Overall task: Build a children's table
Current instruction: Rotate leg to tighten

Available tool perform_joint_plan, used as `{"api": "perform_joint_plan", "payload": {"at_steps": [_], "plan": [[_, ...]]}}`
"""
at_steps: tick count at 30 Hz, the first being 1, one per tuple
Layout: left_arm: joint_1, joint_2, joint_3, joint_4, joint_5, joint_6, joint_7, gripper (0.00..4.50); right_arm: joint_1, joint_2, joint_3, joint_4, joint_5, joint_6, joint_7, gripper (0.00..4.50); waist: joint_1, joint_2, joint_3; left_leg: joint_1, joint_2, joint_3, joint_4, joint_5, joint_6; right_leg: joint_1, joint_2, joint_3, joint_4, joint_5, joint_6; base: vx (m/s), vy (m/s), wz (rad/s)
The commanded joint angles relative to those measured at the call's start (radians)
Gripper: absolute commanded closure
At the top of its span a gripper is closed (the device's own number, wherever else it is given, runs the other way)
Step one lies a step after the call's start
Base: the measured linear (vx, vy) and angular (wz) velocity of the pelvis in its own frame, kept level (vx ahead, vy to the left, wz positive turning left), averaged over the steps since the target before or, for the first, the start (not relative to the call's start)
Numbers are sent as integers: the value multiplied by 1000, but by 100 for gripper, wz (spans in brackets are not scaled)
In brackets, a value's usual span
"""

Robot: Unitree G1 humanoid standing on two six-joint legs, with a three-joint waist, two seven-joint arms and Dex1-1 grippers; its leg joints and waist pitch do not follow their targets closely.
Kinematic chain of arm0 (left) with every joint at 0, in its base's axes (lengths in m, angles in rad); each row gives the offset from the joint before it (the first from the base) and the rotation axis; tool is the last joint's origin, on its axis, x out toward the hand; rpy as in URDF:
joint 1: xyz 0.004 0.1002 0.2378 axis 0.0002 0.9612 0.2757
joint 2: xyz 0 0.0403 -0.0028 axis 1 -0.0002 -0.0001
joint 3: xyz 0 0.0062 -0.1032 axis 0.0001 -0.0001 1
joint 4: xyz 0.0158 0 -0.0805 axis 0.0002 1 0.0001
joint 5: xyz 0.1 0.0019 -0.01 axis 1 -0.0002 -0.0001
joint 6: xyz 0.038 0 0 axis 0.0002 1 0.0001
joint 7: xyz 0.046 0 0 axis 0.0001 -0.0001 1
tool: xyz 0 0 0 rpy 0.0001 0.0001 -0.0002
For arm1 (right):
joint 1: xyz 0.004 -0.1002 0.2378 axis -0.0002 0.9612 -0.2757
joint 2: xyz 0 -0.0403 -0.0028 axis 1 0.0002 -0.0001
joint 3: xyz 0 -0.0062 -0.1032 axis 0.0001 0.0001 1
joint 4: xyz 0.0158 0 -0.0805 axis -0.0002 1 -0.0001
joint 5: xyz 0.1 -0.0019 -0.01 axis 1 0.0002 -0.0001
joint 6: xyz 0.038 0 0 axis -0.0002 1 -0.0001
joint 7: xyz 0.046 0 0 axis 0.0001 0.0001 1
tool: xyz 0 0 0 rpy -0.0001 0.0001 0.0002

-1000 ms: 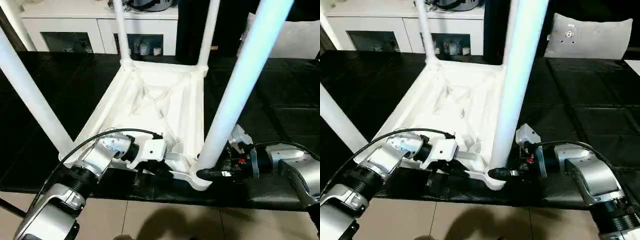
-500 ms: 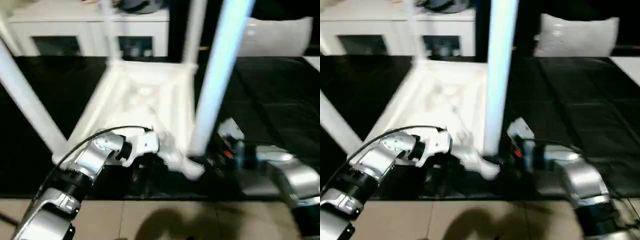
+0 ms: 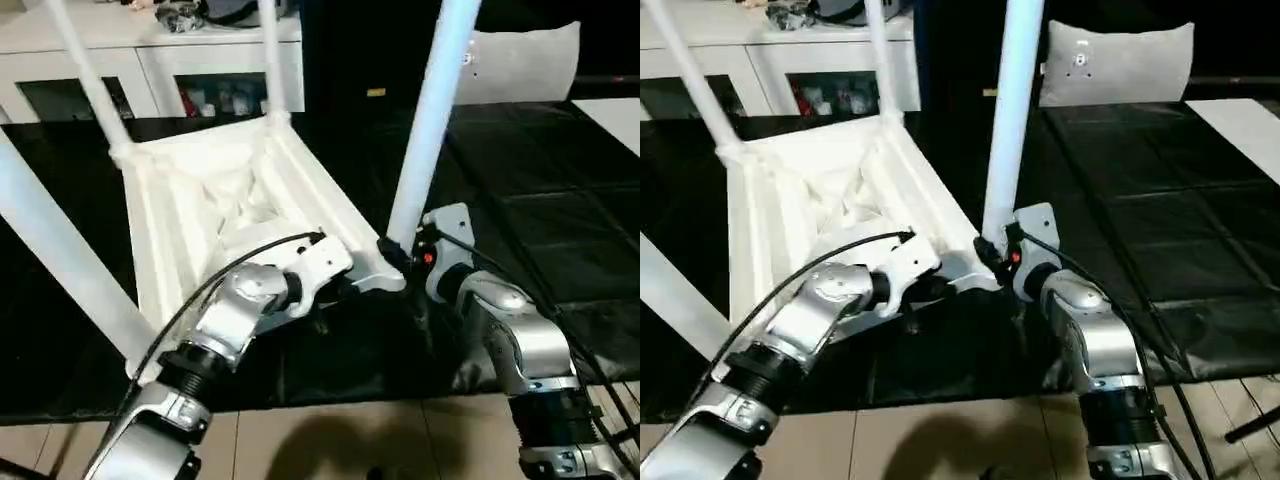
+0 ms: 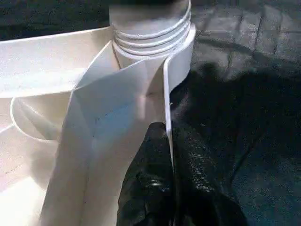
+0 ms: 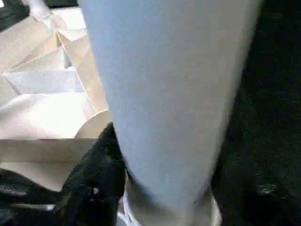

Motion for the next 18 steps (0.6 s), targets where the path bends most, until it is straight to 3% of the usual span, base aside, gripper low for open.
{"api": "perform_joint_plan", "payload": {"at_steps": [1, 4, 11, 12, 18], "plan": [[-15, -1, -20, -44, -26, -61, -37, 450, 14, -14, 17, -18, 20, -9, 42, 152, 10, -5, -73, -13, 2, 11, -59, -105, 94, 74, -35, 37, -59, -214, -192, 0, 0, 0], [-14, 29, -15, -38, -23, -79, -60, 450, 35, -74, 32, -38, 40, -34, 146, 129, 21, -6, -71, -14, 3, 13, -58, -100, 107, 78, -35, 38, -55, -173, -207, 0, 0, 0], [-12, 107, -37, -11, -42, -197, -193, 450, 64, -233, 37, -71, 97, -69, 403, 68, 37, -6, -64, -8, 6, 14, -63, -166, 97, 74, -38, 38, -68, -294, -175, 0, 0, 0], [-15, 134, -50, 2, -45, -227, -243, 450, 67, -295, 56, -67, 101, -97, 500, 60, 38, -6, -64, -8, 6, 14, -62, -164, 96, 73, -38, 38, -69, -297, -173, 0, 0, 0], [-26, 192, -89, 27, -46, -317, -360, 450, 62, -380, 89, -59, 133, -120, 668, 25, 50, -8, -66, -8, 10, 13, -62, -150, 103, 73, -38, 38, -62, -272, -188, 0, 0, 0]]}}
